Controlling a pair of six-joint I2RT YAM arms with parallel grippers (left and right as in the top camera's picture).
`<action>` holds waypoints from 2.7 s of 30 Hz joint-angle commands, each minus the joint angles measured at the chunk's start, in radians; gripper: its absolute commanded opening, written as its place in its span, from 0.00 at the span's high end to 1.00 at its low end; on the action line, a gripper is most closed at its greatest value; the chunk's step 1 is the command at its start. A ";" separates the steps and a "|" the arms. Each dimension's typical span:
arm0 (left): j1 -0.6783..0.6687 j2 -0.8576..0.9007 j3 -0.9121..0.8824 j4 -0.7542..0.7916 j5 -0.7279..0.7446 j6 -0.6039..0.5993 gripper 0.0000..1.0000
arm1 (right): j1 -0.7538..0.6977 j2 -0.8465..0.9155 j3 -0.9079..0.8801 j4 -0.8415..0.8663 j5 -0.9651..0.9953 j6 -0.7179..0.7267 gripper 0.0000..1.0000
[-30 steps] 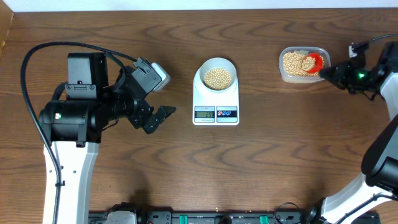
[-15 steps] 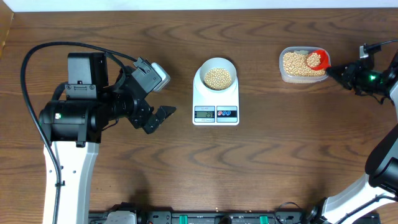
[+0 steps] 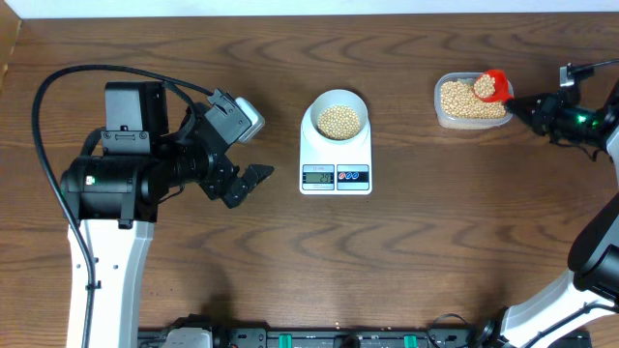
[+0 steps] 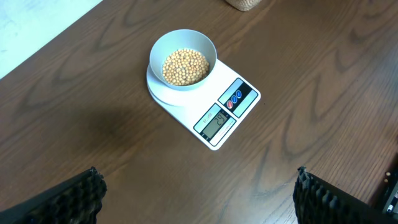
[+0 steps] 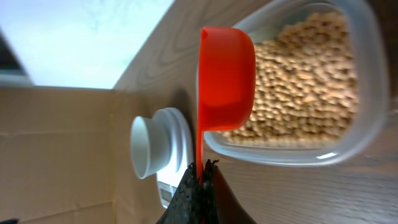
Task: Scoop item into bowl and weigh 50g on scale
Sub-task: 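Lift the refilled scoop and move it left over the bowl, then tilt the red scoop over the grey bowl to pour soybeans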
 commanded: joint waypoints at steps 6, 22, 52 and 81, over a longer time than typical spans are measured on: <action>0.004 -0.001 0.018 0.001 0.016 -0.002 0.02 | 0.070 0.012 -0.007 0.050 -0.119 0.054 0.99; 0.004 -0.001 0.018 0.001 0.016 -0.002 0.02 | 0.378 0.012 -0.007 0.283 -0.119 0.185 0.99; 0.004 -0.001 0.018 0.001 0.016 -0.002 0.02 | 0.571 0.012 -0.007 0.227 0.094 -0.452 0.99; 0.004 -0.001 0.018 0.001 0.016 -0.002 0.02 | 0.571 0.012 -0.007 0.230 0.068 -0.527 0.99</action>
